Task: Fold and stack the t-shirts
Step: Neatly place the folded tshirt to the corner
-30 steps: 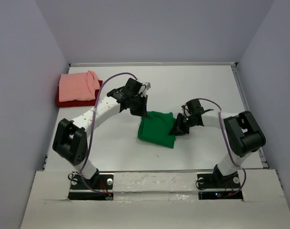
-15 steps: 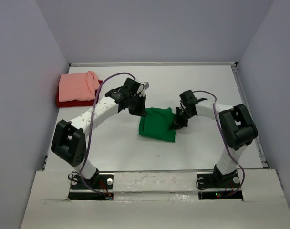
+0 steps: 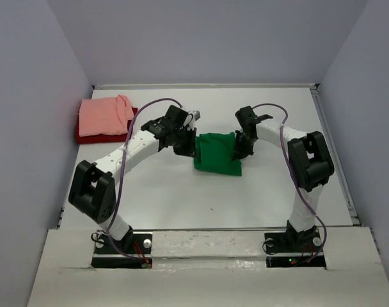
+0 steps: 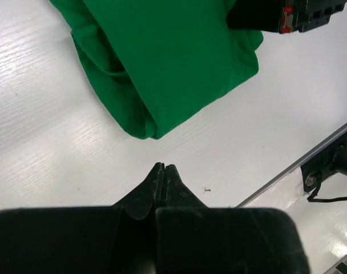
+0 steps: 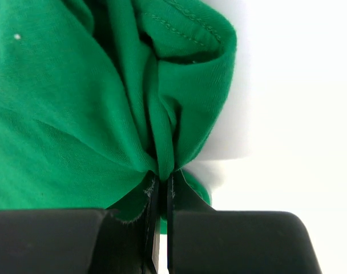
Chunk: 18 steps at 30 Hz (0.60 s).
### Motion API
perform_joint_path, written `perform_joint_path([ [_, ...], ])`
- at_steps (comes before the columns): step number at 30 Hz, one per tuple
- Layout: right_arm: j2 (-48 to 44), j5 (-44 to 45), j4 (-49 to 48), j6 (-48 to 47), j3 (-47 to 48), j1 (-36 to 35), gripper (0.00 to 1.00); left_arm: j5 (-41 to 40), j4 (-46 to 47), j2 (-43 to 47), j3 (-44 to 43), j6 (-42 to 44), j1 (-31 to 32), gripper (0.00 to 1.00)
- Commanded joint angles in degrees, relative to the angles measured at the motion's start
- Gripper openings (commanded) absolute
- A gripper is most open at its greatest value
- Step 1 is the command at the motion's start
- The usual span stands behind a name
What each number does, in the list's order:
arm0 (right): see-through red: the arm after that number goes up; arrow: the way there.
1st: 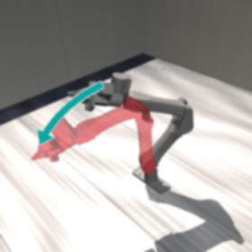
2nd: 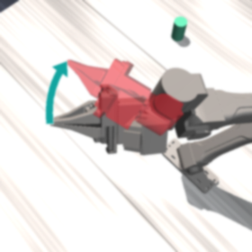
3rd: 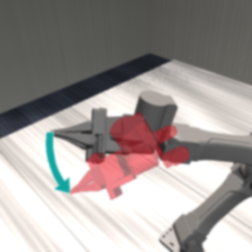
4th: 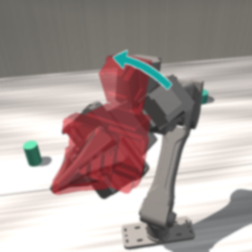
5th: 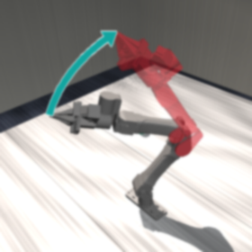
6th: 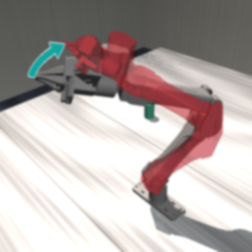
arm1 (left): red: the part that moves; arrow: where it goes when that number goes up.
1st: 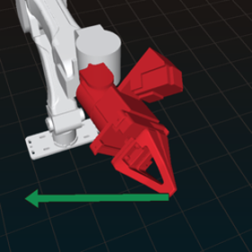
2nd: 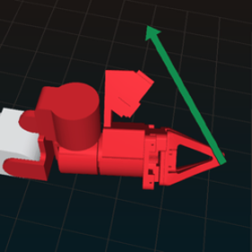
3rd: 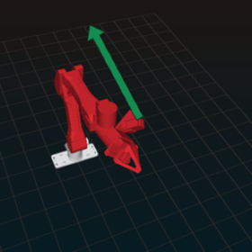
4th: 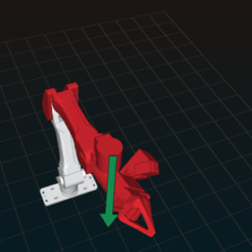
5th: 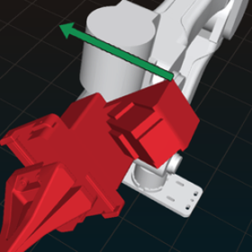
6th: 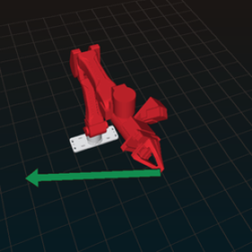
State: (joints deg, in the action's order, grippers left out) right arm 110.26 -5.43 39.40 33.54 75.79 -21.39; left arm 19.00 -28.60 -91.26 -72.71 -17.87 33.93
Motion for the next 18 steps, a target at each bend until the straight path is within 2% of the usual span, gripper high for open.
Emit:
perform_joint_path([
  [1, 3.46, 10.35, 5.85, -3.39, 6.55, 0.82, 0.0, 2.18, 0.74, 0.74, -0.77, -0.06, -0.27, 0.02],
  [9, 10.93, 17.19, 13.06, -4.88, 20.25, 3.19, 0.0, 2.97, 0.56, 1.09, -1.12, -0.24, -0.1, 0.02],
  [18, 16.74, 22.12, 17.9, -7.52, 29.93, 7.15, 0.0, 3.76, 0.12, 1.53, -1.56, -0.41, -0.18, 0.02],
])
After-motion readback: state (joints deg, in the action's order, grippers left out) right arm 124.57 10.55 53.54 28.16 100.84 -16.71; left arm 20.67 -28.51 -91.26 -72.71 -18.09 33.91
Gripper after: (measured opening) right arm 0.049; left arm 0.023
